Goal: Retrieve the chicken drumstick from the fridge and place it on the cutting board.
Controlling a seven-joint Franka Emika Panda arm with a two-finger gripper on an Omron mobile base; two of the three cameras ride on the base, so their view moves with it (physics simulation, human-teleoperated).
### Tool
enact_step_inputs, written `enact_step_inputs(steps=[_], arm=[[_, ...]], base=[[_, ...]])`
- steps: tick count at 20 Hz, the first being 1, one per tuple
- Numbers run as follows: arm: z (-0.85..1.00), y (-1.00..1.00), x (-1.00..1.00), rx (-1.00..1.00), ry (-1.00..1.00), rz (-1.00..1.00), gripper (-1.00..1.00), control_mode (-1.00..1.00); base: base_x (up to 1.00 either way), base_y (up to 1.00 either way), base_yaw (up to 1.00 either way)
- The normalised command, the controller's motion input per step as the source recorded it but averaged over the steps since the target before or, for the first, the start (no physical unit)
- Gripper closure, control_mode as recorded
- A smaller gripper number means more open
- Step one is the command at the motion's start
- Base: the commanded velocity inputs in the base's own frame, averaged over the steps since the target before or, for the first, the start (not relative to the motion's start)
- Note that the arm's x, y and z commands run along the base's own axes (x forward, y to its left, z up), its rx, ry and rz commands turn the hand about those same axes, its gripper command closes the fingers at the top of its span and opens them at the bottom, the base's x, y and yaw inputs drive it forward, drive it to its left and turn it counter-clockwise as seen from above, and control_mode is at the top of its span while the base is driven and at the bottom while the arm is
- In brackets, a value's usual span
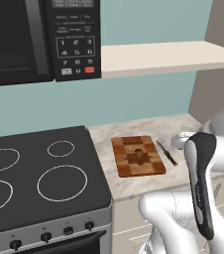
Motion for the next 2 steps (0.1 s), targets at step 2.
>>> enact_step_inputs(steps=[2], arm=[[0.53, 0.31, -0.59, -0.24, -0.11, 0.02, -1.0, -1.0]], base=[[0.0, 0.0, 0.0]])
